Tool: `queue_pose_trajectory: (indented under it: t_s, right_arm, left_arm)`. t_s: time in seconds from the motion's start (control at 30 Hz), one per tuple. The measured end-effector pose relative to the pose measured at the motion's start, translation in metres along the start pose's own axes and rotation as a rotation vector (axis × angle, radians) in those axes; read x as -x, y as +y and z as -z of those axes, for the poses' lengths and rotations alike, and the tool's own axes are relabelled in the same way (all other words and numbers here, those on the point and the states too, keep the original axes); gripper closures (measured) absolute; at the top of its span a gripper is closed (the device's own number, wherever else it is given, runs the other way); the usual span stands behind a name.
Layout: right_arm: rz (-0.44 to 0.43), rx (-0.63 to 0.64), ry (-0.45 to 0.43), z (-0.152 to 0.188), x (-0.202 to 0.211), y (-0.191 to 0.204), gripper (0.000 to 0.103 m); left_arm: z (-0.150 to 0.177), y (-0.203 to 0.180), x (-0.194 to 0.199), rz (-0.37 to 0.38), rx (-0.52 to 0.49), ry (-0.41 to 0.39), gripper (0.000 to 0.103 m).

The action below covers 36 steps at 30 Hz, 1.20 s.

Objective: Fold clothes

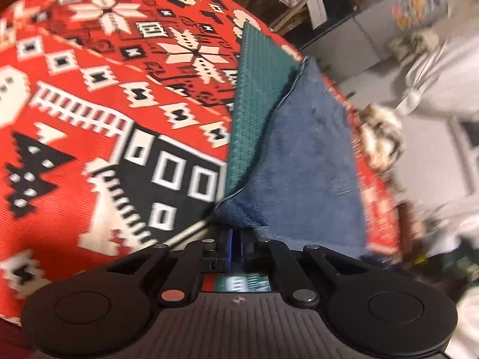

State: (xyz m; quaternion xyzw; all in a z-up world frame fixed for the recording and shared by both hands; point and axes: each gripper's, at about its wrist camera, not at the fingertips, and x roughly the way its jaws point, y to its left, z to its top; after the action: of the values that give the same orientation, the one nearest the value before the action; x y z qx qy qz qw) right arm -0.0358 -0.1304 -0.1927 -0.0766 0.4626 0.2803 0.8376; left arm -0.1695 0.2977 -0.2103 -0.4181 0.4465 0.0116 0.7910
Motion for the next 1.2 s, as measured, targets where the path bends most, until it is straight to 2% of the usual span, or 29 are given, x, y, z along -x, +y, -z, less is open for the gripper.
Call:
queue_pose_trajectory:
  t_s: [0.07, 0.2, 0.33, 0.5, 0.63, 0.7, 0.77, 0.8, 0.87, 0.97, 1.03, 1.1, 1.2]
  right_arm:
    - [0.001, -0.002, 0.0, 0.0, 0.0, 0.0, 0.068]
    - [-0.001, -0.008, 0.002, 0.0, 0.0, -0.001, 0.067]
    - [-0.002, -0.015, 0.003, 0.0, 0.0, -0.002, 0.065]
    - [-0.002, -0.018, 0.004, 0.0, -0.001, -0.001, 0.064]
    - [-0.002, -0.02, 0.003, 0.0, -0.001, -0.002, 0.063]
    - [-0.003, -0.022, 0.003, 0.0, -0.002, -0.002, 0.062]
    - [-0.003, -0.024, 0.003, 0.0, -0.002, -0.003, 0.062]
    - [-0.003, -0.025, 0.003, 0.0, -0.002, -0.003, 0.062]
    - [-0.003, -0.026, 0.003, 0.0, -0.002, -0.003, 0.062]
    - [-0.002, -0.026, 0.003, 0.0, -0.002, -0.003, 0.061]
    - [0.0, -0.025, 0.004, 0.0, -0.002, -0.003, 0.06]
    - [0.003, -0.025, 0.003, 0.0, -0.002, -0.002, 0.059]
    - [0.003, -0.027, 0.003, 0.0, -0.002, -0.003, 0.057]
  left_arm:
    - [-0.003, -0.003, 0.002, 0.036, 0.014, 0.008, 0.1]
    - [-0.005, -0.014, -0.002, 0.04, 0.002, 0.032, 0.1]
    - [-0.01, -0.017, -0.016, -0.026, 0.005, 0.05, 0.1]
    - [-0.015, -0.014, -0.022, -0.067, 0.017, 0.055, 0.1]
    - [-0.01, -0.022, -0.022, -0.165, -0.09, 0.057, 0.095]
    - [-0.004, -0.028, -0.022, -0.191, -0.151, 0.063, 0.089]
    - [0.001, -0.03, -0.021, -0.215, -0.191, 0.067, 0.079]
    - [0.004, -0.031, -0.021, -0.228, -0.21, 0.068, 0.078]
    - [0.01, -0.035, -0.021, -0.255, -0.253, 0.069, 0.082]
    - [0.02, -0.049, -0.023, -0.312, -0.346, 0.034, 0.099]
    - [0.027, -0.057, -0.022, -0.351, -0.4, 0.008, 0.099]
    - [0.032, -0.059, -0.015, -0.352, -0.414, -0.024, 0.099]
    - [0.033, -0.046, -0.003, -0.304, -0.35, -0.041, 0.099]
